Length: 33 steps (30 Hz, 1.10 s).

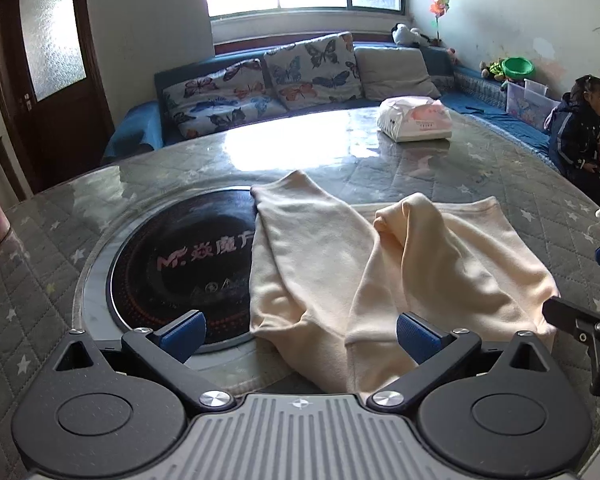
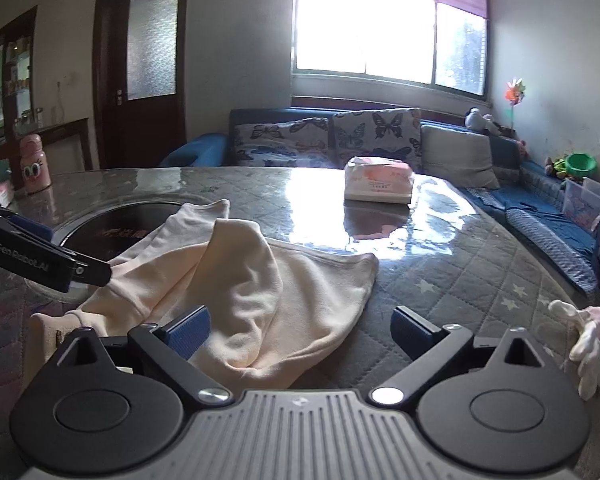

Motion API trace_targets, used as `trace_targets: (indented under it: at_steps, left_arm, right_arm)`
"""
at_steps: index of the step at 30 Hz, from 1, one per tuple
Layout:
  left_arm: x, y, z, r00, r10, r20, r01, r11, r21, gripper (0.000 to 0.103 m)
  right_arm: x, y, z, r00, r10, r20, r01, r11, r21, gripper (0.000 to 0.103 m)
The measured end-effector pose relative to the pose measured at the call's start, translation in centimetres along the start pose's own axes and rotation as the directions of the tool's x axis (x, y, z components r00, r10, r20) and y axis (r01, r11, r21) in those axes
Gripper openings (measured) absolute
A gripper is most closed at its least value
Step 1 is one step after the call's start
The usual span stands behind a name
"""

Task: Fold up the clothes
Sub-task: 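Lower the left gripper onto the sweatshirt sleeve and close on it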

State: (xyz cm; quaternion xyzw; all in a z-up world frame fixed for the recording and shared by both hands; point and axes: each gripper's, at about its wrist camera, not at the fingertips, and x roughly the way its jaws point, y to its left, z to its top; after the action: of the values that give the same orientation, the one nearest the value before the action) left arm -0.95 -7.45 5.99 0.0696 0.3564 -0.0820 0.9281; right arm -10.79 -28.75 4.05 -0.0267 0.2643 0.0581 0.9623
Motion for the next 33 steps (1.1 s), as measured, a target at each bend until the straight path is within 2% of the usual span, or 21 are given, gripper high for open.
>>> trace_targets:
  at_steps: [7, 11, 16, 20, 25, 27, 28, 30, 33]
  left_arm:
    - [0.8, -1.0, 0.4, 0.999, -0.033, 0.033, 0.032, 0.999, 0.035, 0.098]
    - [1.9, -1.4, 0.6, 0.999, -0.049, 0.018, 0.048, 0.997, 0.069, 0.091]
    - [2.6, -2.0, 1.0, 0.997, -0.075, 0.017, 0.073, 0.991, 0.115, 0.085]
    - [3.2, -2.3, 1.3, 0.995, -0.095, 0.006, 0.093, 0.988, 0.125, 0.075]
    - [3.7, -2.5, 1.1, 0.992, -0.126, -0.002, 0.125, 0.983, 0.134, 0.054]
    - [3.9, -2.4, 1.1, 0.991, -0.135, -0.008, 0.135, 0.982, 0.129, 0.04]
    - [3.9, -2.2, 1.1, 0.99, -0.141, -0.008, 0.141, 0.982, 0.125, 0.037]
    - [4.0, -2.0, 1.1, 0.988, -0.152, -0.007, 0.152, 0.981, 0.117, 0.018]
    - [3.8, -1.6, 1.0, 0.987, -0.162, 0.0, 0.161, 0.981, 0.106, 0.007]
  right_arm:
    - [2.0, -0.2, 0.6, 0.994, 0.069, -0.081, -0.071, 0.997, -0.026, 0.091]
    - [3.0, -0.4, 1.3, 0.993, 0.07, -0.094, -0.075, 0.996, -0.047, 0.088]
    - [4.4, -1.1, 1.7, 0.988, 0.086, -0.125, -0.088, 0.996, -0.007, 0.082]
    - [5.3, -1.2, 1.7, 0.985, 0.093, -0.147, -0.094, 0.996, 0.006, 0.078]
    - [5.6, -1.1, 2.0, 0.983, 0.1, -0.155, -0.102, 0.995, -0.003, 0.074]
    - [5.9, -1.0, 2.3, 0.983, 0.099, -0.154, -0.102, 0.995, -0.012, 0.072]
    - [6.1, -1.0, 2.5, 0.983, 0.1, -0.154, -0.103, 0.995, -0.016, 0.071]
    - [6.5, -1.0, 2.9, 0.982, 0.108, -0.157, -0.111, 0.994, -0.016, 0.068]
    - [7.2, -0.7, 3.5, 0.981, 0.112, -0.158, -0.119, 0.992, -0.03, 0.067]
